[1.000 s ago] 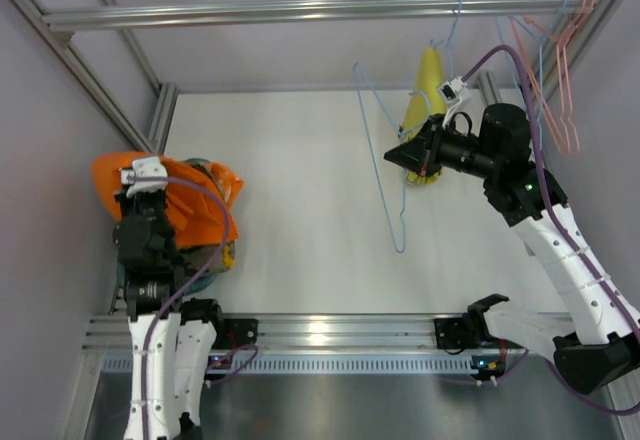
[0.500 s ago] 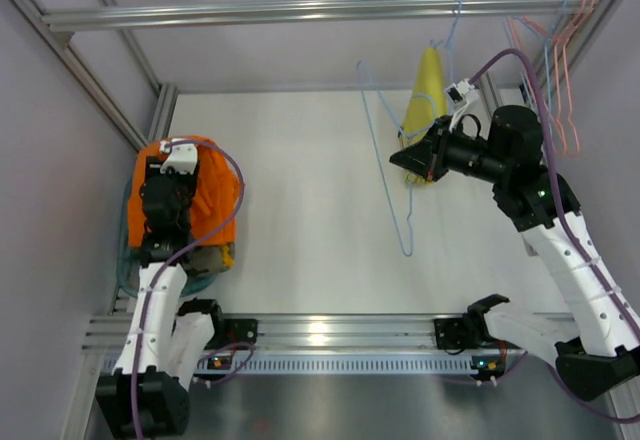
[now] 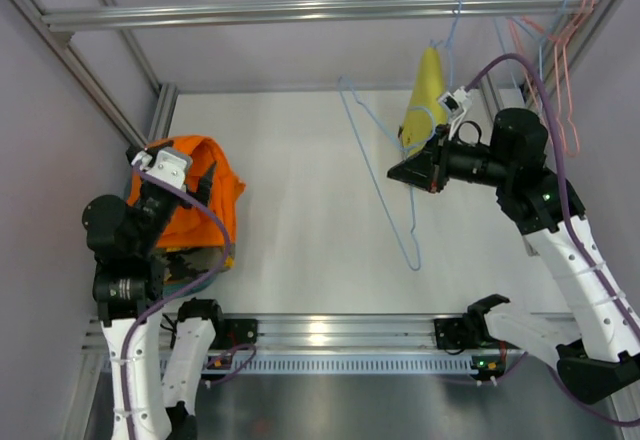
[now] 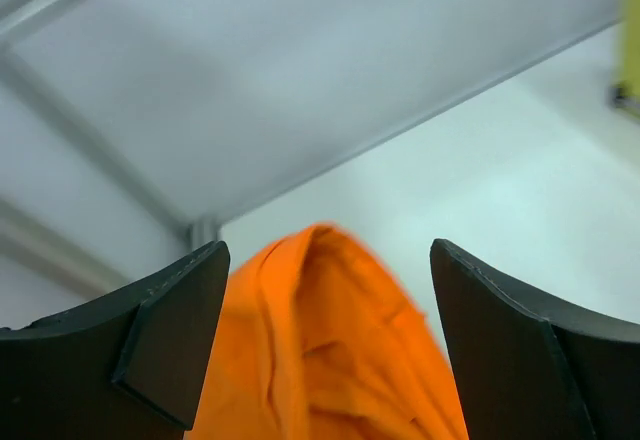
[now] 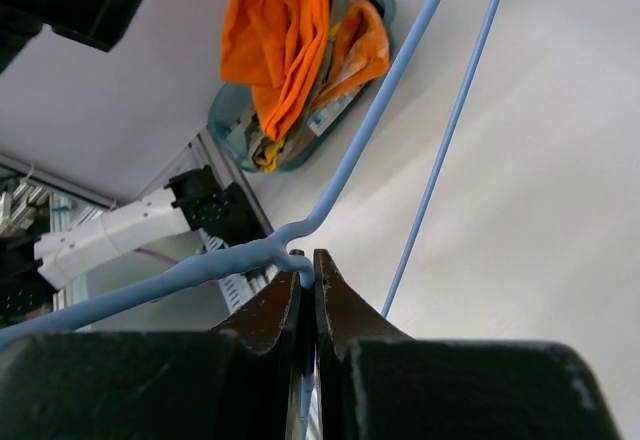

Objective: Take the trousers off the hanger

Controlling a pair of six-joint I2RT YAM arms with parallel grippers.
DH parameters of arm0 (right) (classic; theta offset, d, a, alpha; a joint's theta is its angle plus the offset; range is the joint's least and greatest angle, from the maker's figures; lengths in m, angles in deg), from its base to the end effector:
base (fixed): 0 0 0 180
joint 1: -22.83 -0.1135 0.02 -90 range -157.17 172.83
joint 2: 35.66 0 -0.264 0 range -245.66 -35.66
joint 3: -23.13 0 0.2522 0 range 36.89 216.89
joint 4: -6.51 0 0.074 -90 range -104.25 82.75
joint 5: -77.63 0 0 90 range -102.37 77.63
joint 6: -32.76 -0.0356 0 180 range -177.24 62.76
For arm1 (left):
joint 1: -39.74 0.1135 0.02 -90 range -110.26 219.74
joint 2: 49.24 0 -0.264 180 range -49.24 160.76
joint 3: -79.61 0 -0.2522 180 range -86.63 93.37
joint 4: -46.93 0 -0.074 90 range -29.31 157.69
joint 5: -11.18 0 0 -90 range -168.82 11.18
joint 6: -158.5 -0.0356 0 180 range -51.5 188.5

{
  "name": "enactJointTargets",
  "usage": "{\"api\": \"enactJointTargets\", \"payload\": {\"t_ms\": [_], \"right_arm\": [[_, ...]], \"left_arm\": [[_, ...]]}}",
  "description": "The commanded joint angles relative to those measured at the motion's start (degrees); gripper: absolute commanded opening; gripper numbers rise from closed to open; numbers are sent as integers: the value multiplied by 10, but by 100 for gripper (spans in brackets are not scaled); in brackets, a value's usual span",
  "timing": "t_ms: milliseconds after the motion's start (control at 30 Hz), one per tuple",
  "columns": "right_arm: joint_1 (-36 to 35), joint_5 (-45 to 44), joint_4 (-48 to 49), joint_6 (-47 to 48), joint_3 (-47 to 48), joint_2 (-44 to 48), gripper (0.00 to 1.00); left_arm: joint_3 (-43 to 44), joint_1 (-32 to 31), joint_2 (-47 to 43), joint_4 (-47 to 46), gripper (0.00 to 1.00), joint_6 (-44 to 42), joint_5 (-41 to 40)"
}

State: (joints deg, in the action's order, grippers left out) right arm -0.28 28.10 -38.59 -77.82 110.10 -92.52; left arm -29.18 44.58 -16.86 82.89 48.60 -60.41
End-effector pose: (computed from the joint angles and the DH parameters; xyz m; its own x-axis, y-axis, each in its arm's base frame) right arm 0.1671 0.0964 0.4349 -0.5304 0.0644 -0.8453 -0.7358 0.4604 0.4967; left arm 0.1017 -0.0027 0.4184 0.1266 0.3348 -0.9337 0.2033 0.9126 0.3548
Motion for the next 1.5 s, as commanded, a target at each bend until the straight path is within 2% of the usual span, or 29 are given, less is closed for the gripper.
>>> {"api": "enactJointTargets", "payload": {"t_ms": [0,67,133,267,333,467,500,567,600,700,900,1000,1133,1167,1267,1300,1333,1400,1433,1467], "right_arm": [[-11,62,-37,29,6,-4,0],[-16,74,-49,40,0,-9,0],[-30,83,-65,57,3,-21,0],[-62,80,-97,101,13,-47,0],[-83,73,-100,109,21,-67,0],[-115,71,-94,114,38,-99,0],[-120,71,-93,115,48,-114,0],[-132,72,-94,117,60,-129,0],[-142,74,-93,114,64,-141,0],[-163,82,-90,102,61,-154,0],[-183,90,-70,94,56,-156,0],[-184,95,-73,90,60,-155,0],[-186,94,-73,90,53,-149,0],[-186,92,-73,90,50,-147,0],[-185,80,-63,83,42,-140,0],[-185,74,-56,80,40,-135,3],[-185,67,-52,76,40,-131,19],[-178,56,-52,75,40,-122,41],[-174,51,-55,78,42,-120,61],[-169,42,-58,80,44,-115,69]], "left_arm": [[46,1,38,50,86,6,278],[67,1,63,50,84,-11,340],[79,1,101,49,84,-53,364],[107,-14,153,49,83,-125,387],[116,-45,175,50,83,-161,384],[122,-193,208,50,83,-215,279],[118,-266,211,50,82,-228,229],[115,-335,231,50,80,-257,183],[112,-396,238,49,78,-268,158],[113,-473,258,36,73,-292,100],[104,-540,284,28,63,-330,21],[84,-555,291,27,55,-356,-11],[77,-562,290,26,26,-346,-7],[77,-563,287,27,14,-342,-7],[80,-569,284,26,1,-320,-16],[82,-569,281,27,0,-313,-16],[81,-569,277,28,0,-296,-10],[73,-568,255,26,0,-291,2],[72,-568,250,27,0,-291,-2],[70,-569,244,27,0,-288,-11]]}}
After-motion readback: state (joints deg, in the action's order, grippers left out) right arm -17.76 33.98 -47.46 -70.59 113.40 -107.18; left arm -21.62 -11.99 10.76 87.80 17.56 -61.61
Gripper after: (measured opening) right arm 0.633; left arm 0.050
